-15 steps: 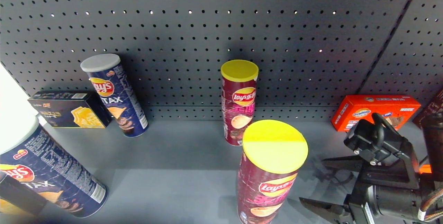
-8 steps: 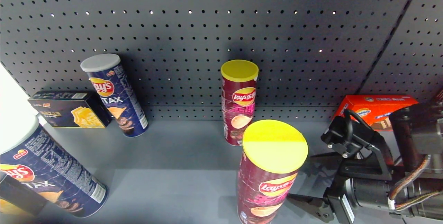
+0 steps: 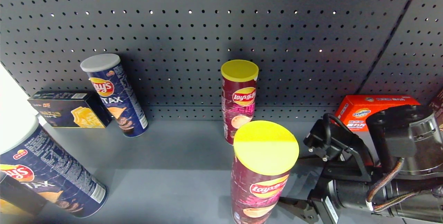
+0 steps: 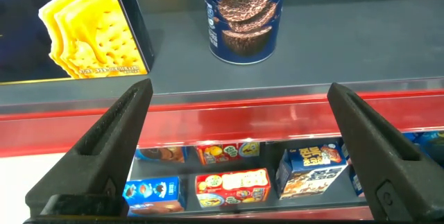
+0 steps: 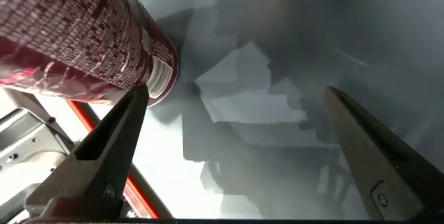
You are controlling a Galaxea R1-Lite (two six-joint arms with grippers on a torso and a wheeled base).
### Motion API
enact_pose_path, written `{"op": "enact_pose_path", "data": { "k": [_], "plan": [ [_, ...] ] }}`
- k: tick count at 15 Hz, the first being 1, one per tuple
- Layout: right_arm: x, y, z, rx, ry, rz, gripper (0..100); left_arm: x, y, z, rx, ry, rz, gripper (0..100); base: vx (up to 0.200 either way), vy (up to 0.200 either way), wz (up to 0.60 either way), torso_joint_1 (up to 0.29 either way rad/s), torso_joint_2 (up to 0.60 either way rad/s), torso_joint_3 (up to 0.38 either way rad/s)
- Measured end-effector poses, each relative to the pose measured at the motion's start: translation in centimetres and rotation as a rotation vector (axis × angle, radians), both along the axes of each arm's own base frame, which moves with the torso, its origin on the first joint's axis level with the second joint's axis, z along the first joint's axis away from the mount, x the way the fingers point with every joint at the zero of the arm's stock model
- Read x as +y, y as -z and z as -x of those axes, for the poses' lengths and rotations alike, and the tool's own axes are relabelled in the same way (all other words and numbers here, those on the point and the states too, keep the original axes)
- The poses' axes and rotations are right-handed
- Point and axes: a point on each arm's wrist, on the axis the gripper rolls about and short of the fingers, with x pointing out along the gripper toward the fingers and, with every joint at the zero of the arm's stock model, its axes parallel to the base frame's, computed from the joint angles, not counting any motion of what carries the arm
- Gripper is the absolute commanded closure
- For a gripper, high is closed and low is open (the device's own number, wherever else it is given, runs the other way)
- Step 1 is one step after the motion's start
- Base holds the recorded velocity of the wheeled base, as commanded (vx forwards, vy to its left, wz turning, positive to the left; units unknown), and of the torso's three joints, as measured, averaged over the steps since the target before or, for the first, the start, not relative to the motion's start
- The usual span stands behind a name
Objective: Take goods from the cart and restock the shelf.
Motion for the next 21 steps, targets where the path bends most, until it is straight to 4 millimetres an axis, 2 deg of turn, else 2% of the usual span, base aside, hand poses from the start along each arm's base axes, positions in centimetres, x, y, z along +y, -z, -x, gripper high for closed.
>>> {"op": "enact_pose_path", "data": {
  "k": [21],
  "plan": [
    [0.73, 0.43, 0.15, 0.012, -0.026, 0.012, 0, 0.0, 0.0, 0.0, 0.0, 0.0, 0.0, 0, 0.0, 0.0, 0.0, 0.0, 0.0, 0.0]
  ]
}}
